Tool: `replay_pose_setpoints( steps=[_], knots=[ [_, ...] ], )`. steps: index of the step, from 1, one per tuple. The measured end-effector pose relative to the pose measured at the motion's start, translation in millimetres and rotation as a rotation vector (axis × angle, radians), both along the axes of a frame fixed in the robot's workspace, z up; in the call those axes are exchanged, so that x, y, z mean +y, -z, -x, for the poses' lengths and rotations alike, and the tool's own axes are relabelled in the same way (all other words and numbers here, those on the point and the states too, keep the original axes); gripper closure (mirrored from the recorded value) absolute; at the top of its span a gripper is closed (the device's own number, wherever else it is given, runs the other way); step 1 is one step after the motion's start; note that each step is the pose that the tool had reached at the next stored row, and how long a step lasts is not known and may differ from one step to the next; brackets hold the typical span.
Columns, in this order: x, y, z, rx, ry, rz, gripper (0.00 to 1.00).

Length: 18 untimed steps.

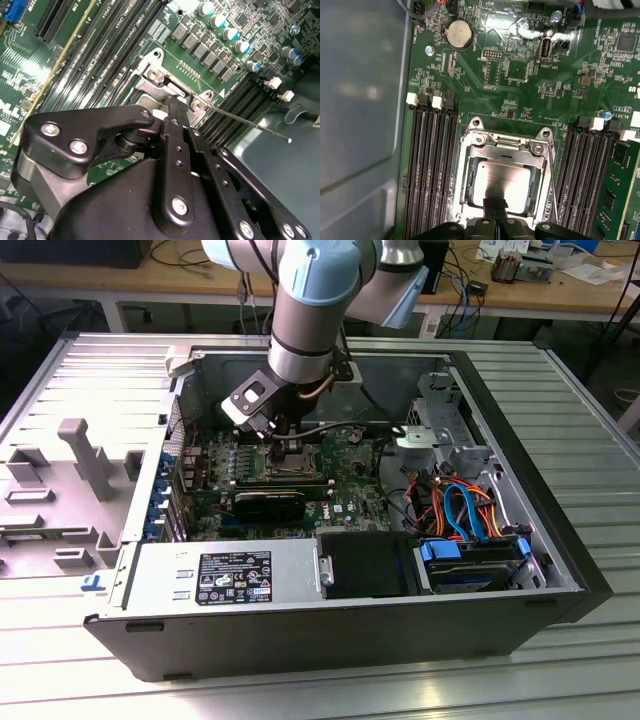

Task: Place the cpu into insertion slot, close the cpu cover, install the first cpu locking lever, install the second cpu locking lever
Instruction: 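Close the cpu cover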

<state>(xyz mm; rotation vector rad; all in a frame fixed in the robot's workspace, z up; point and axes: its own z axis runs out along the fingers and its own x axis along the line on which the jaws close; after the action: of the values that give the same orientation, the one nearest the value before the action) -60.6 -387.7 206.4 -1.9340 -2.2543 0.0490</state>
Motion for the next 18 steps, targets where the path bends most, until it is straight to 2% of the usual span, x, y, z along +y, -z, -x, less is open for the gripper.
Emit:
replay_pose_setpoints(
  steps=[7, 12, 15, 16, 18],
  knots=[
    [-0.5, 3.0, 1.0, 0.0001, 0.0, 0.0013, 0.89],
    [-0.8, -1.4, -1.0, 0.0, 0.0, -0.0012, 0.89],
    [-1.2, -1.9, -13.3, 0.0077, 0.0, -0.0081, 0.89],
    [-1.6, -1.9, -18.3, 0.0127, 0.0, -0.0123, 0.89],
    [-2.0, -1.9, -22.4, 0.0162, 0.0, -0.017, 0.89]
  ],
)
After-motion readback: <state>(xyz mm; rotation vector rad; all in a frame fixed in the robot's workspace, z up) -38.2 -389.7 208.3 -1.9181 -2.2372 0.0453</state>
